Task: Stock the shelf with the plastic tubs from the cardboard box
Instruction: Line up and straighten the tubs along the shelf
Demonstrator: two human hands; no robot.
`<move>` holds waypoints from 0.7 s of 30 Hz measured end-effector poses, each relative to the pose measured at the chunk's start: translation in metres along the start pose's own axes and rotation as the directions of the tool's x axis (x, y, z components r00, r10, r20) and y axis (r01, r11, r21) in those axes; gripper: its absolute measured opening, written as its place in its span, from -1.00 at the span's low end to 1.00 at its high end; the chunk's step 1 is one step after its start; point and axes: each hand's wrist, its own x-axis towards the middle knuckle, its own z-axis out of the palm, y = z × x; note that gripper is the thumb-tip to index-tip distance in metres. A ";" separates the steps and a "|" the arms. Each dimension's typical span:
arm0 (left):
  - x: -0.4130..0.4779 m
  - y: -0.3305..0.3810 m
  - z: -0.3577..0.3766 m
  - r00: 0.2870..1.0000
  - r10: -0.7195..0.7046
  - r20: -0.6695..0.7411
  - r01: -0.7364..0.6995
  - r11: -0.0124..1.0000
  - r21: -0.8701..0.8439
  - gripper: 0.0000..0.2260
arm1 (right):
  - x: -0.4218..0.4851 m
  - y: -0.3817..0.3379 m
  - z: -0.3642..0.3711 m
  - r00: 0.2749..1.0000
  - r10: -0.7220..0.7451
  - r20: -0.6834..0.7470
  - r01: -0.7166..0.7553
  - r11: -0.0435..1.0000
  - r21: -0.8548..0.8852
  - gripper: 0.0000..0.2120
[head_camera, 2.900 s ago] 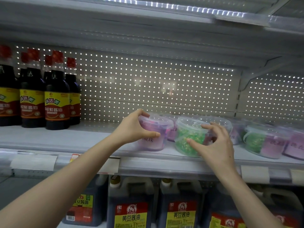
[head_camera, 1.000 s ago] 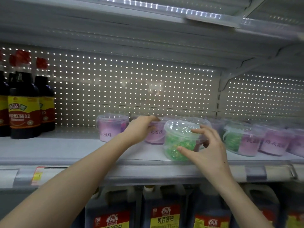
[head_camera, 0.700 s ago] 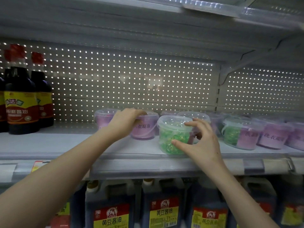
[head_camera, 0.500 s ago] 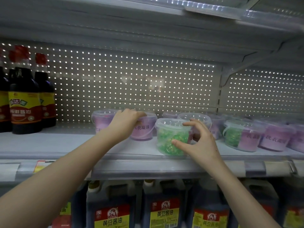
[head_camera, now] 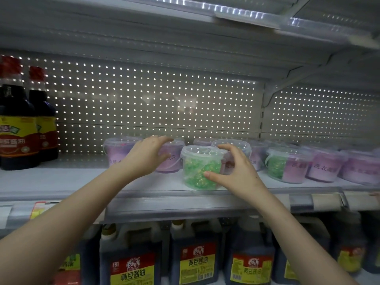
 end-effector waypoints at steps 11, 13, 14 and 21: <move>-0.019 0.019 -0.016 0.998 0.055 -0.012 -0.056 0.986 -0.158 -0.65 | 0.012 0.028 -0.031 0.990 0.018 -0.139 -0.049 0.974 -0.221 -0.48; -0.020 0.015 -0.015 0.999 0.036 0.005 -0.035 0.988 -0.148 -0.65 | 0.021 0.032 -0.034 0.994 0.013 -0.105 -0.048 0.942 -0.331 -0.44; -0.020 0.013 -0.015 1.000 0.023 0.011 -0.021 0.989 -0.146 -0.65 | 0.024 0.034 -0.035 0.997 0.031 -0.070 -0.053 0.936 -0.347 -0.45; -0.013 0.003 -0.008 0.998 -0.026 0.050 0.032 0.990 -0.139 -0.64 | 0.041 0.047 -0.025 0.994 -0.001 -0.111 -0.034 0.950 -0.311 -0.76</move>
